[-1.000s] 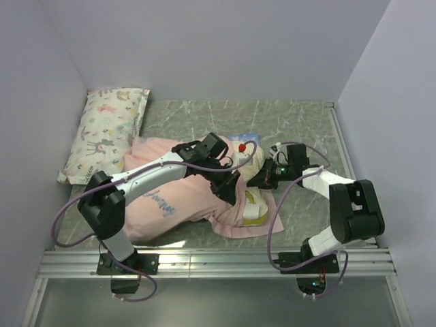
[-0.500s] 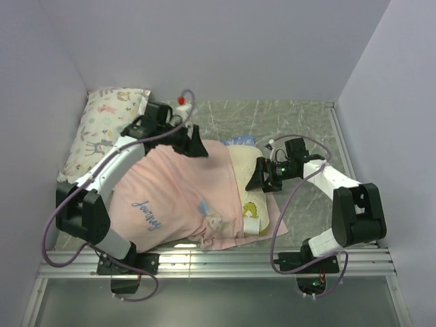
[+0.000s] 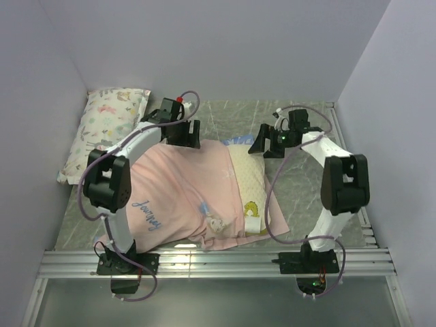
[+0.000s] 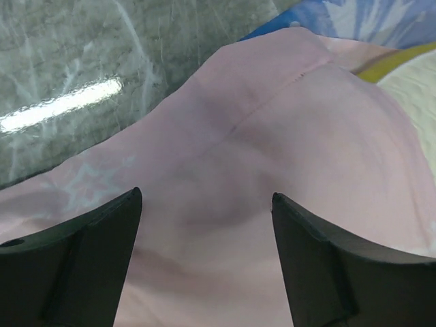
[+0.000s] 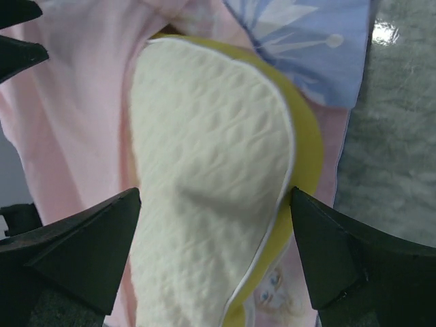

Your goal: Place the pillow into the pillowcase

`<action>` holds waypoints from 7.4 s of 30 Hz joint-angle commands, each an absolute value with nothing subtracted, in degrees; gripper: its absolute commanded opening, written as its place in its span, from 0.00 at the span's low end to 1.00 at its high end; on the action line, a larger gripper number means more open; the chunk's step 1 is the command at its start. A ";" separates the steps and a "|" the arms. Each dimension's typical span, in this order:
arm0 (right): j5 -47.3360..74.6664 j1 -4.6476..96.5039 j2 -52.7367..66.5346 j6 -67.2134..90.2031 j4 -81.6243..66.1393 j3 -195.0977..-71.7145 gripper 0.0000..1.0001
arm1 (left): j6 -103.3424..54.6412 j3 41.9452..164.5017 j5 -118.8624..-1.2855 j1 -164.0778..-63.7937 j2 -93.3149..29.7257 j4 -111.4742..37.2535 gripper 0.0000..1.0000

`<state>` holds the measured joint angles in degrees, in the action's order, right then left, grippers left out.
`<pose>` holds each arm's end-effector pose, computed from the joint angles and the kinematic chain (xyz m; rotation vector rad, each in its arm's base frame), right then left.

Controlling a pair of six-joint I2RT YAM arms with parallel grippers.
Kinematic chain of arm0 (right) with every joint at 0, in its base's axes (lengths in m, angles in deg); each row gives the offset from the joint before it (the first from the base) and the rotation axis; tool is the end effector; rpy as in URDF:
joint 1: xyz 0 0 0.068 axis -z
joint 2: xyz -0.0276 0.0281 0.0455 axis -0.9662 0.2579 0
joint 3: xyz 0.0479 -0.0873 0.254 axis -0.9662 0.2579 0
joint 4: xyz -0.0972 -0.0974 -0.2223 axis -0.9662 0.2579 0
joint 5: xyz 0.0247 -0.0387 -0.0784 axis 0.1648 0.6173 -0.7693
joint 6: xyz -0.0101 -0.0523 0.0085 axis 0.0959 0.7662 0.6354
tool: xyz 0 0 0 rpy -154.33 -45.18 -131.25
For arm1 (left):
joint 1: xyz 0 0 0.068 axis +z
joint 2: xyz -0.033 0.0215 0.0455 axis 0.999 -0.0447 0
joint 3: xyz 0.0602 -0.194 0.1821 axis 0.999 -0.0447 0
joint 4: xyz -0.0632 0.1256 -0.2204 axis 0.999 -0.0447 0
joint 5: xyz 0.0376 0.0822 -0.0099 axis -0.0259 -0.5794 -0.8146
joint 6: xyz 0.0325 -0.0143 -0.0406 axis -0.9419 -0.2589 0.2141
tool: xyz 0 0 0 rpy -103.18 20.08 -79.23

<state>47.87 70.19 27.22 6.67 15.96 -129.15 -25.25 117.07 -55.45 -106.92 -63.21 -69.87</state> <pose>0.3696 0.0554 0.2200 -0.1556 2.4541 1.0360 0.3881 -0.1458 0.2502 0.2907 2.4887 -0.5007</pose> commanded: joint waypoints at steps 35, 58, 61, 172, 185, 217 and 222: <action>66.23 62.58 21.45 2.93 4.23 -116.67 0.00 | -19.03 116.84 -46.96 -106.61 -60.11 -65.73 0.06; 65.88 60.38 16.97 -0.76 -1.48 -111.12 0.00 | -21.61 131.34 -51.29 -116.79 -72.58 -80.87 0.79; 66.14 60.20 15.38 -0.85 -1.57 -110.77 0.00 | -20.21 129.23 -48.65 -116.88 -73.54 -79.56 0.74; 55.24 66.62 24.06 5.74 14.00 -113.40 0.73 | -28.82 150.06 -47.69 -117.23 -91.56 -70.15 0.73; 55.07 68.20 22.15 -4.36 -0.51 -115.87 0.00 | -11.16 159.55 -24.57 -124.79 -90.34 -57.76 0.00; 57.52 67.78 11.51 13.04 34.57 -113.95 1.00 | -30.40 90.64 -37.66 -106.58 -42.60 -67.79 0.75; 57.62 64.25 17.82 16.55 35.69 -113.93 1.00 | -24.00 96.77 -35.29 -110.55 -53.12 -59.71 0.74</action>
